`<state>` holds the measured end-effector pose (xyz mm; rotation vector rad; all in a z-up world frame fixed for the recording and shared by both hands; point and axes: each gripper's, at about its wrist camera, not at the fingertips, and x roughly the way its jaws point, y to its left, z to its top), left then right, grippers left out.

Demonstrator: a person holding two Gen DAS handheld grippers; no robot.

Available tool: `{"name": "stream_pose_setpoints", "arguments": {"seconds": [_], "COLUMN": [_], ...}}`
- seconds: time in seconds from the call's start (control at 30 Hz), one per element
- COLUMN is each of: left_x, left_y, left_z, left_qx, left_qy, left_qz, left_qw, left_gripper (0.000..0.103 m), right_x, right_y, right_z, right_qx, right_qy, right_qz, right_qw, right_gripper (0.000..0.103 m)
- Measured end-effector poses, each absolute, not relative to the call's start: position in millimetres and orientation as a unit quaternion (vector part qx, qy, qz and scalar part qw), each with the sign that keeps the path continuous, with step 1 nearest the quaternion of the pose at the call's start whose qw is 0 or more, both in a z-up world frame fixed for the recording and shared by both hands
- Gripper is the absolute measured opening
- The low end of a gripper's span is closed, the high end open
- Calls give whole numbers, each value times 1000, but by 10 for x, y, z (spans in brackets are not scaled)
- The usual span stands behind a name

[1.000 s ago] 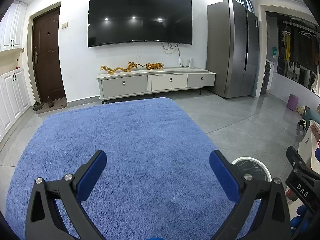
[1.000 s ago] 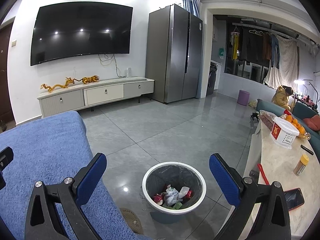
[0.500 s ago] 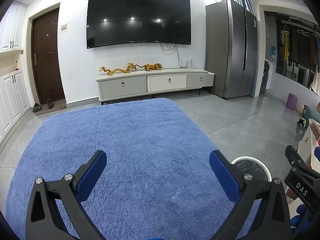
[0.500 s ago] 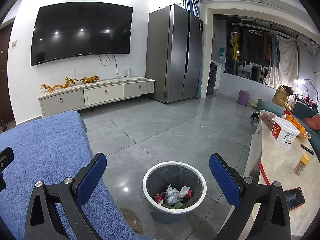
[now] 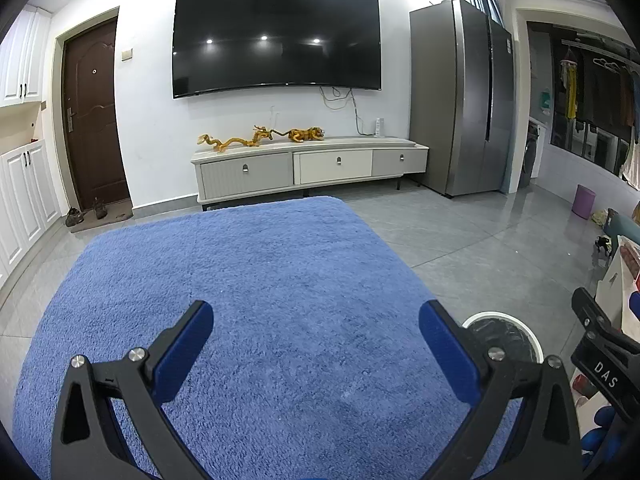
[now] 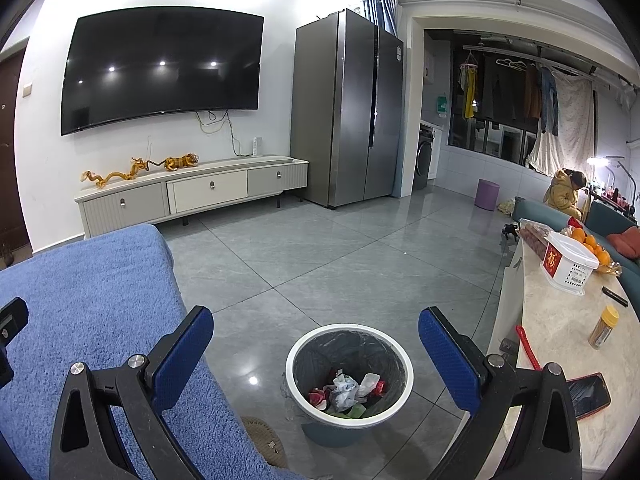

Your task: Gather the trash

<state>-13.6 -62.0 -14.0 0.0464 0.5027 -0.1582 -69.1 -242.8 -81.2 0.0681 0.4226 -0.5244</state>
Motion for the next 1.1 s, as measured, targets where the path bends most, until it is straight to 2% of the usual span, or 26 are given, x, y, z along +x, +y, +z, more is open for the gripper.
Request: {"name": "stream_pose_setpoints", "arguments": {"seconds": [1.1], "left_x": [-242], "left_y": [-677], "left_z": [-111], "left_qx": [28], "left_qy": [246], "left_qz": [-93], "left_qw": [964], "left_gripper": [103], "right_x": [-733], "right_y": [-2395], "right_z": [-851], "right_qx": [38], "right_qy": [208], "right_qz": [-261], "right_qw": [942], "right_gripper": [103]}}
